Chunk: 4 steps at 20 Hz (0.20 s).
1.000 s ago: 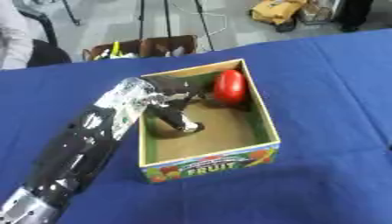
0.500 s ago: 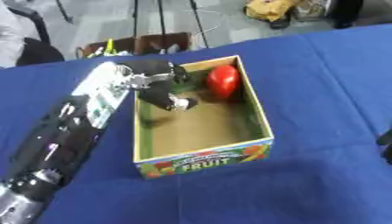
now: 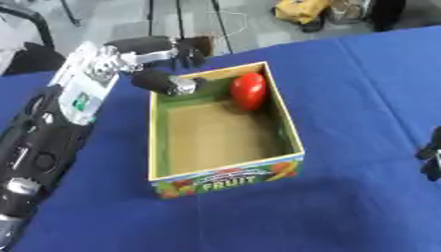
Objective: Pick up objects on the table and place them in the box.
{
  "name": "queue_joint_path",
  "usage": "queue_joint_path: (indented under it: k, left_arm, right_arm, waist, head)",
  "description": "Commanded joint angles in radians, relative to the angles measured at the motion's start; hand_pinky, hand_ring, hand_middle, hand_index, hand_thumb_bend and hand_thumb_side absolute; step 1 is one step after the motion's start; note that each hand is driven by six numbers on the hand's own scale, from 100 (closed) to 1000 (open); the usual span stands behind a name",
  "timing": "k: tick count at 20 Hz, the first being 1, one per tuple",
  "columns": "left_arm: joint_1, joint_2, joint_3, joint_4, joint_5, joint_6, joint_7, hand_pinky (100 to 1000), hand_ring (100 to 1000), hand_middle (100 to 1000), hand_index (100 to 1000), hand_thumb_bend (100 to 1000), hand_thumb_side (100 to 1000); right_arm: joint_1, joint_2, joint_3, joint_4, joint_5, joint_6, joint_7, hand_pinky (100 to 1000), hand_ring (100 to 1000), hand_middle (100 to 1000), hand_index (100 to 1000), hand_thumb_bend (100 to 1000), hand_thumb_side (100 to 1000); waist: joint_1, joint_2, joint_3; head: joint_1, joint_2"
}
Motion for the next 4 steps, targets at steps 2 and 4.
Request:
queue_joint_path:
  k: [2, 4]
  left_arm:
    - [0.013, 0.065, 0.041, -0.139, 0.082, 0.033, 0.027, 639, 721, 700, 862, 141, 825]
    - [0.042, 0.09, 0.058, -0.219, 0.14, 0.059, 0.057, 612, 693, 668, 840, 100, 797]
  right_arm:
    - [-0.002, -0.015, -0.01, -0.021, -0.01, 0.001, -0.011, 379, 291, 250, 452, 100, 811]
    - [0.0, -0.018, -0.015, -0.021, -0.012, 0.001, -0.018, 379, 291, 250, 452, 100, 811]
  waist:
    - [-0.015, -0.03, 0.012]
    - [-0.018, -0.034, 0.021]
  head:
    - [-0.014, 0.014]
    - [-0.022, 0.018]
